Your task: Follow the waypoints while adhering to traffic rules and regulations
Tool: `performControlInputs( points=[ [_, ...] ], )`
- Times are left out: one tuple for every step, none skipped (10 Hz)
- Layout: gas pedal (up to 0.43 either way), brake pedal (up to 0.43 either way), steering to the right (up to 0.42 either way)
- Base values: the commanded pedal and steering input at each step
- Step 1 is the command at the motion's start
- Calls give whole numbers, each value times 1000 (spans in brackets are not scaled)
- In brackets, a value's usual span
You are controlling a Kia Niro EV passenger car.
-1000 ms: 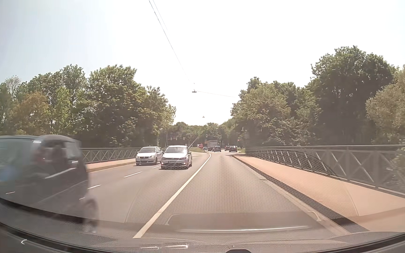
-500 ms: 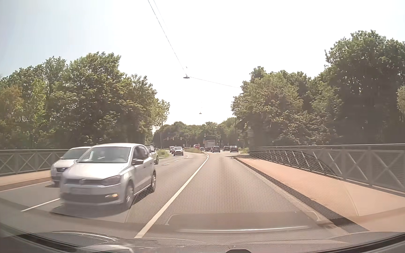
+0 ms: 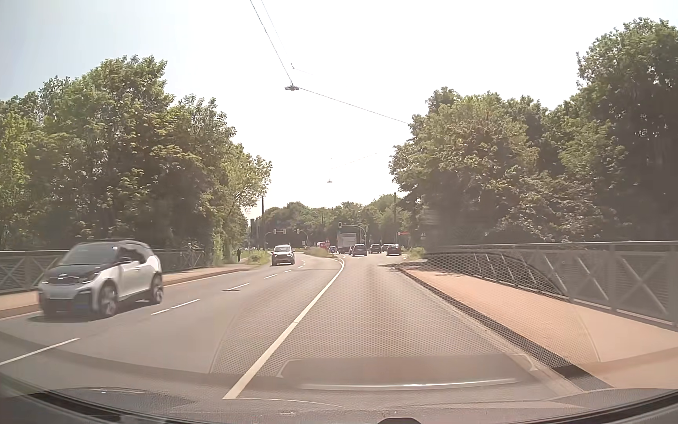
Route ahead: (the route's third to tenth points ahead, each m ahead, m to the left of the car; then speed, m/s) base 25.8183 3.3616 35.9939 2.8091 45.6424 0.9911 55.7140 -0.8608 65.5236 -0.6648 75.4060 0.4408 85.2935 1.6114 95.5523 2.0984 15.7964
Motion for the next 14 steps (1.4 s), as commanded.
performControlInputs(
  points=[
    [197, 0, 1],
    [177, 0, 1],
    [169, 0, 1],
    [169, 0, 1],
    [169, 0, 1],
    [169, 0, 1],
    [157, 0, 1],
    [150, 0, 3],
    [138, 0, 6],
    [130, 0, 9],
    [130, 0, 12],
    [130, 0, 15],
    [130, 0, 15],
    [130, 0, 15]
  ],
)
